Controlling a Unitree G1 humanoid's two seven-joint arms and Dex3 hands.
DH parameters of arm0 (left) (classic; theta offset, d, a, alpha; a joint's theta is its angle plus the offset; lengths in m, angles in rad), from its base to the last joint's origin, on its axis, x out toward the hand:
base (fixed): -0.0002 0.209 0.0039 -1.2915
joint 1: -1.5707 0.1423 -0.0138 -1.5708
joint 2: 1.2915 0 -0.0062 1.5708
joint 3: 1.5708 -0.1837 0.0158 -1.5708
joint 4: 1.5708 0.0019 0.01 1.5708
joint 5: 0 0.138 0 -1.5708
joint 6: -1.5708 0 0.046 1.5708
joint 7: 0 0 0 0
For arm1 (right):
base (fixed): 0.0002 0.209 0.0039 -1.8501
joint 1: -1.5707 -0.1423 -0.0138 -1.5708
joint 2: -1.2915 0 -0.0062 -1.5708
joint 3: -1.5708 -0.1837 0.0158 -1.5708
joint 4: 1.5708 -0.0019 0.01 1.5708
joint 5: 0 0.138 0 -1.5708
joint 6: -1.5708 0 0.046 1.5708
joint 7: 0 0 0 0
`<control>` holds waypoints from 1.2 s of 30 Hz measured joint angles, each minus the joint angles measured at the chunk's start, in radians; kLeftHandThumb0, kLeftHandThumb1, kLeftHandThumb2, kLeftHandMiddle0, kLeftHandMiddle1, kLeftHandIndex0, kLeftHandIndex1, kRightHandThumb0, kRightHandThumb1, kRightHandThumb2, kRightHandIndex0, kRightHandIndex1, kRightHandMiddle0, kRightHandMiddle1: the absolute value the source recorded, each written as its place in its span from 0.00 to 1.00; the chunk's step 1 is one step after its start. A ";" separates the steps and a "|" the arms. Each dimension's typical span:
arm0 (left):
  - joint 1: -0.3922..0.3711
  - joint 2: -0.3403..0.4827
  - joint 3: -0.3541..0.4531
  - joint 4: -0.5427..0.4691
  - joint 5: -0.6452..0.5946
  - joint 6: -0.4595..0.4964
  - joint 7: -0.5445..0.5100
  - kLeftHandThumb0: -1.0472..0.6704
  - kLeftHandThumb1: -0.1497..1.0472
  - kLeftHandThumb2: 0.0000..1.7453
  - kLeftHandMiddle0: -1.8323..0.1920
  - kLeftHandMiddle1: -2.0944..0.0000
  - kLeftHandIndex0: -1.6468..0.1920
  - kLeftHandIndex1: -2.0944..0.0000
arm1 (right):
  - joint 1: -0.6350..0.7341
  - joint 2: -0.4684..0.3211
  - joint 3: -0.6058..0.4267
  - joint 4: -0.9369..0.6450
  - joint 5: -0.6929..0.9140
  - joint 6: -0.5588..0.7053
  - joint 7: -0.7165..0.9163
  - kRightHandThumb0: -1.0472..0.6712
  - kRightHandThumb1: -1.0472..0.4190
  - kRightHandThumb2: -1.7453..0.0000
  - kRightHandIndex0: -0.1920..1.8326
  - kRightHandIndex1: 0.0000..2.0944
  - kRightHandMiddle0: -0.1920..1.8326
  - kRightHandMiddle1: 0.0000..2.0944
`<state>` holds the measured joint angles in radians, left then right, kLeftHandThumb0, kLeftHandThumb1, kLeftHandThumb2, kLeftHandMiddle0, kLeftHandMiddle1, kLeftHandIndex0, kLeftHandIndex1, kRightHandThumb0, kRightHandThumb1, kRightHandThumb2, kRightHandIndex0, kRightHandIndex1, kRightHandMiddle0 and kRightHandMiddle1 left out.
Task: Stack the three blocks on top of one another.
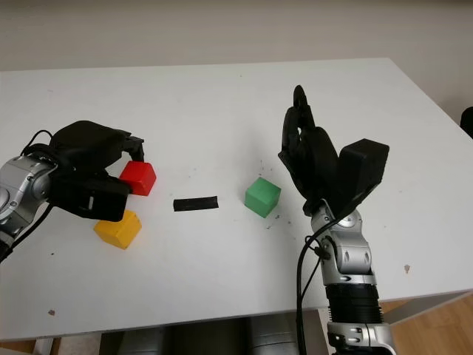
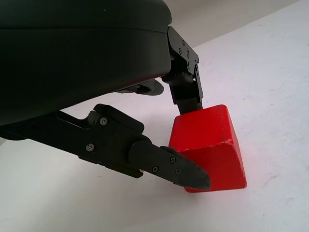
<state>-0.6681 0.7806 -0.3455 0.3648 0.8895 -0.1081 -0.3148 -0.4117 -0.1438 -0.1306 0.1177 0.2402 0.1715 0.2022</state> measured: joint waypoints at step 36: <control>0.058 -0.118 0.202 -0.234 -0.682 0.073 -0.301 0.34 0.96 0.03 0.77 0.98 0.72 0.28 | 0.001 0.005 0.009 -0.017 -0.003 0.020 -0.013 0.18 0.00 0.60 0.00 0.00 0.00 0.00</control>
<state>-0.6101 0.6625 -0.1432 0.1310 0.2077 -0.0355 -0.6157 -0.4103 -0.1391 -0.1213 0.1004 0.2376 0.1920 0.1894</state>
